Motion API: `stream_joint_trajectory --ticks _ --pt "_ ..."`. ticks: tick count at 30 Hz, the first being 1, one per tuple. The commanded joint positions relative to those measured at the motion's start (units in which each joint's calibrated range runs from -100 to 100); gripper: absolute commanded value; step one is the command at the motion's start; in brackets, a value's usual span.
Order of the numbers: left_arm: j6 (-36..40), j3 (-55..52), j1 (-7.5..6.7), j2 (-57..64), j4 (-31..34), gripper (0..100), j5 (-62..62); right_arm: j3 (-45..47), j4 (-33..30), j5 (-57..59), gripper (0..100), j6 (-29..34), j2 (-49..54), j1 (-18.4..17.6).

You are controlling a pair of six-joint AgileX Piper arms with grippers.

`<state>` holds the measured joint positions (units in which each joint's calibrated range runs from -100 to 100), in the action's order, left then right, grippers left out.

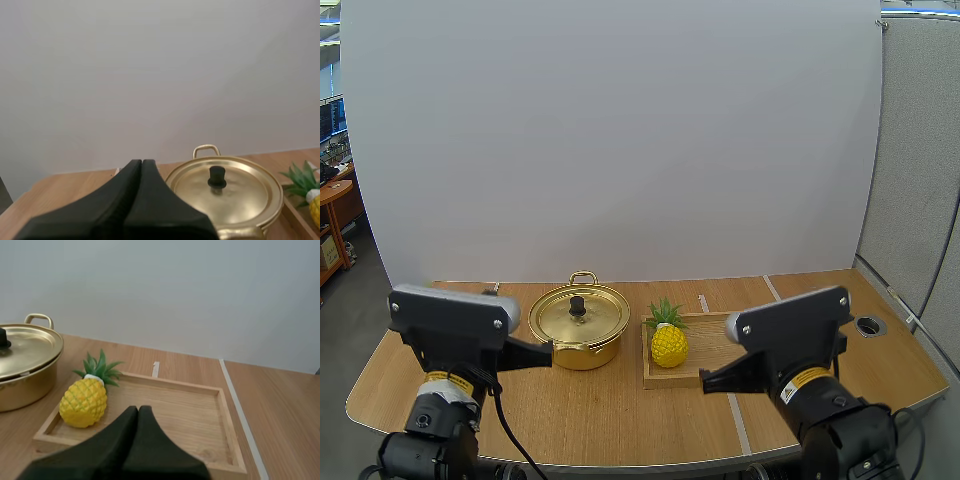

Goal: Open the pot, put the grape inside, and close it

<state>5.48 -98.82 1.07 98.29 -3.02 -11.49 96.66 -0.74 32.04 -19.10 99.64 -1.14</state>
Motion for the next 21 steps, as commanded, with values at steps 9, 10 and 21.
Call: stream_joint_trajectory --ticks 9,10,21 --pt "0.31 -1.18 0.12 0.43 0.4 0 -4.48 3.34 -0.11 -1.59 0 0.08 0.36 0.28" --pt "0.31 -1.18 0.12 0.43 0.4 0 -6.2 3.34 0.01 -1.25 0 0.19 0.36 0.28" --pt "0.31 -1.18 0.12 0.43 0.4 0 -16.86 3.34 0.01 -0.66 0 0.89 0.36 0.28"
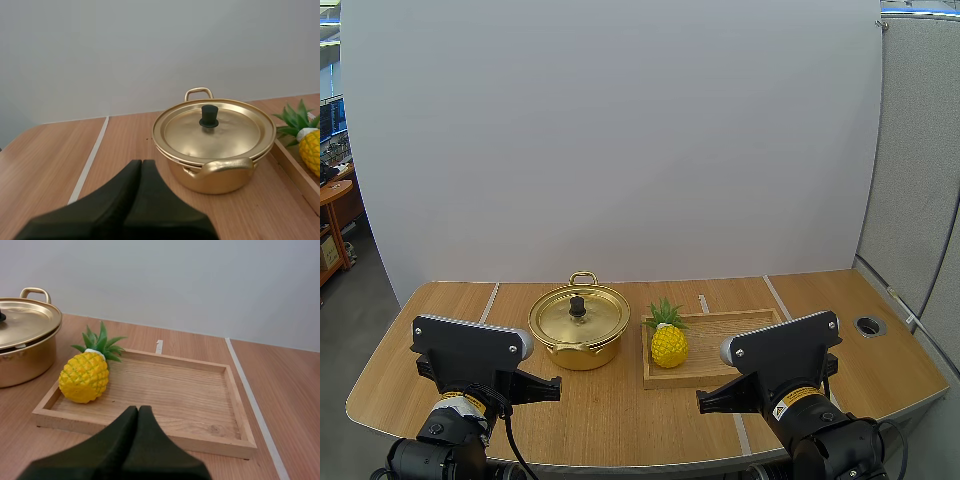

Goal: Open the pot, put the grape inside, and close it

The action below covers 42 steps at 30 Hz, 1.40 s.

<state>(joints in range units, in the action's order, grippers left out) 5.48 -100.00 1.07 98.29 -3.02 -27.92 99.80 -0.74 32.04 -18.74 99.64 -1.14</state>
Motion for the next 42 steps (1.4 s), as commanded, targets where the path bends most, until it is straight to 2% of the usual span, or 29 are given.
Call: stream_joint_trajectory --ticks 1,42 --pt "0.39 0.0 0.12 0.43 0.4 0 -0.43 0.2 0.01 -0.55 0 0.53 0.36 0.28" --pt "0.39 0.0 0.12 0.43 0.64 0 0.57 0.2 0.01 -0.67 0 0.53 0.36 0.28"
